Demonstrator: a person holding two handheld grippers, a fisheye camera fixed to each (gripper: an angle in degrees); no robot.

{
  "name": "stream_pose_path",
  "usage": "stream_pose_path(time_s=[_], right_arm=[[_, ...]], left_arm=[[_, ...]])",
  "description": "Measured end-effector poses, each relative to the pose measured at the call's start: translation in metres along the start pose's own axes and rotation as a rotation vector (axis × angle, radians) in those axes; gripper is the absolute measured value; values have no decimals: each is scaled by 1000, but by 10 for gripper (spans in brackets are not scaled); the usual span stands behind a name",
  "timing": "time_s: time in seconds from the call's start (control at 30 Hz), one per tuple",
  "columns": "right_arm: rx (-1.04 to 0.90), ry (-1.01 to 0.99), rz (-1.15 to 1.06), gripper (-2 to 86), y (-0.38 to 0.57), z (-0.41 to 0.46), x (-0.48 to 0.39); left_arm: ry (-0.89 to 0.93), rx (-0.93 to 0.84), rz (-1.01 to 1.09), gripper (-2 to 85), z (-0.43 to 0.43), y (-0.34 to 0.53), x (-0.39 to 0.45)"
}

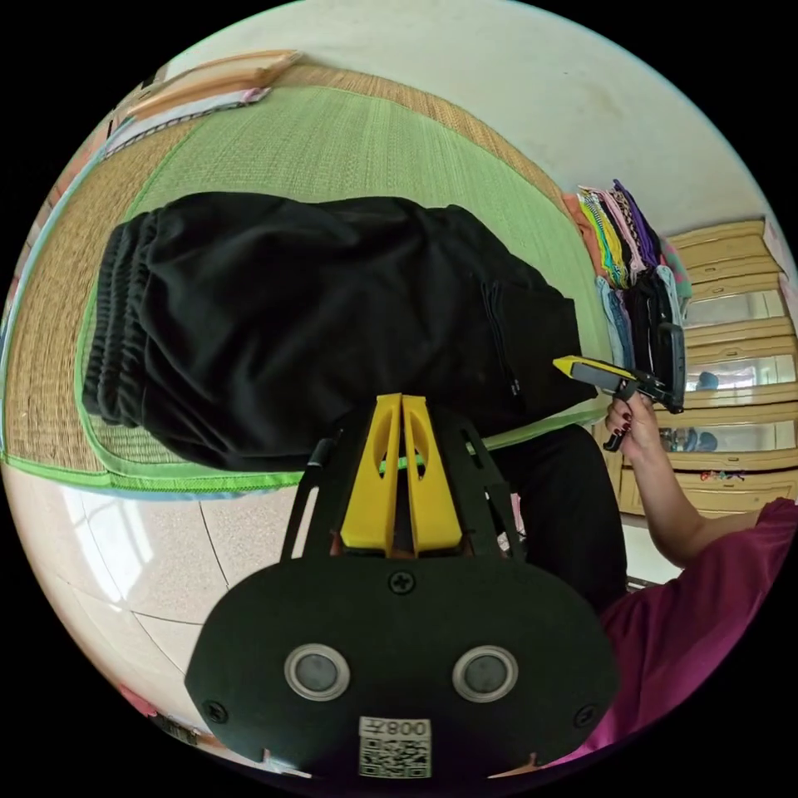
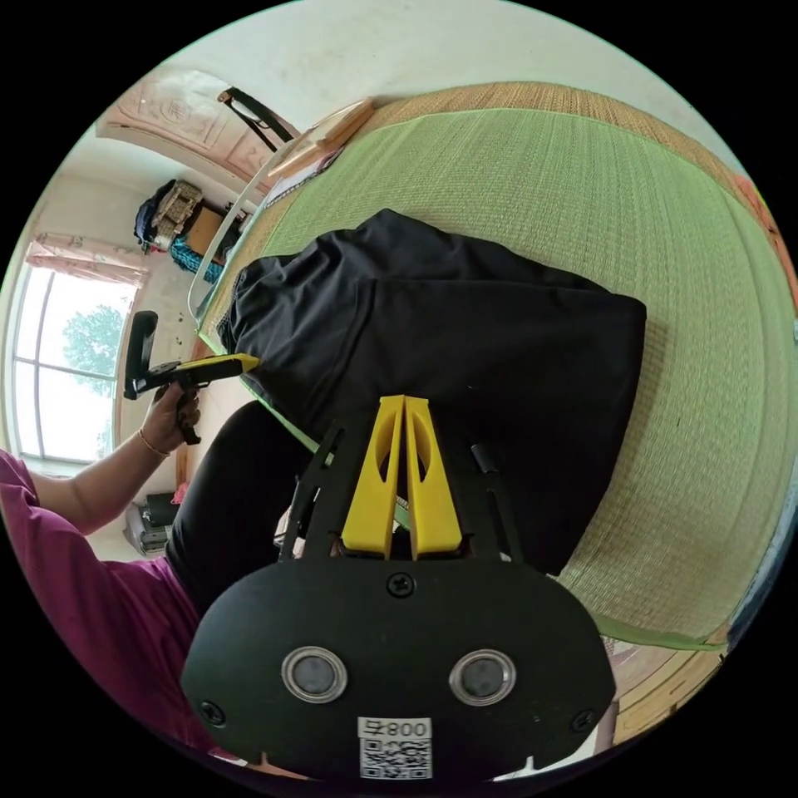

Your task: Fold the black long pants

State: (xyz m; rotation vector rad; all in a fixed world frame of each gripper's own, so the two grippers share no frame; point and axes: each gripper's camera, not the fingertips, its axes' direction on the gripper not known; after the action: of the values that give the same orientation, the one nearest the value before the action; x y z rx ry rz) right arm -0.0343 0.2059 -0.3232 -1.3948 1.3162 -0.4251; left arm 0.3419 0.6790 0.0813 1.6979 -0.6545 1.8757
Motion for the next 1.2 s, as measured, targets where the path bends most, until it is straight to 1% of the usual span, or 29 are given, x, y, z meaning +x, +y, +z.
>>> stream_pose_path(time_s=[0.1, 0.17, 0.23, 0.3, 0.37, 0.4, 0.43, 0.5, 0.57, 0.67, 0.73, 0.77, 0.83, 0.87, 0.93, 0.97, 1.03, 1.2], right_arm=[[-32, 17, 3, 1, 1, 12, 6], [-66, 25, 9, 1, 4, 31, 14], [-62, 4, 27, 1, 5, 33, 19], [-38, 32, 23, 1, 9, 34, 20], [-77, 35, 19, 1, 13, 50, 24], [-78, 35, 20, 1, 14, 54, 26], [-62, 27, 25, 1, 17, 58, 30], [-55, 0, 43, 2, 20, 61, 38], [19, -4, 71, 3, 34, 53, 49], [102, 7, 155, 8, 63, 40, 79], [142, 27, 235, 14, 85, 35, 103], [169, 43, 289, 22, 99, 32, 119], [204, 32, 344, 34, 119, 32, 139], [215, 1, 361, 43, 128, 35, 152], [204, -40, 378, 55, 136, 44, 168], [201, -76, 390, 60, 140, 52, 179], [204, -137, 420, 64, 147, 62, 195], [230, -351, 456, 56, 167, 87, 234]], left_arm=[[-3, -5, -37, 1, 2, 3, 2], [43, 2, -67, 1, 4, 6, 0], [15, 71, -104, 1, -12, 11, 4], [0, 122, -146, 1, -23, 15, 2], [6, 121, -221, 1, -23, 17, -9], [3, 86, -266, 1, -17, 16, -16], [44, 86, -267, 2, -12, 16, -17], [66, 107, -292, 2, -12, 14, -7], [51, 128, -227, 3, -14, 9, 23], [87, 128, -79, 10, -2, -7, 86], [132, 82, 76, 22, 22, -24, 150], [141, 65, 115, 26, 30, -29, 167], [155, 2, 279, 40, 64, -48, 242], [156, -17, 317, 44, 74, -53, 261], [177, -84, 450, 58, 113, -73, 337], [181, -98, 481, 60, 123, -77, 355], [177, -133, 573, 70, 158, -95, 422], [117, -184, 672, 92, 221, -127, 527]])
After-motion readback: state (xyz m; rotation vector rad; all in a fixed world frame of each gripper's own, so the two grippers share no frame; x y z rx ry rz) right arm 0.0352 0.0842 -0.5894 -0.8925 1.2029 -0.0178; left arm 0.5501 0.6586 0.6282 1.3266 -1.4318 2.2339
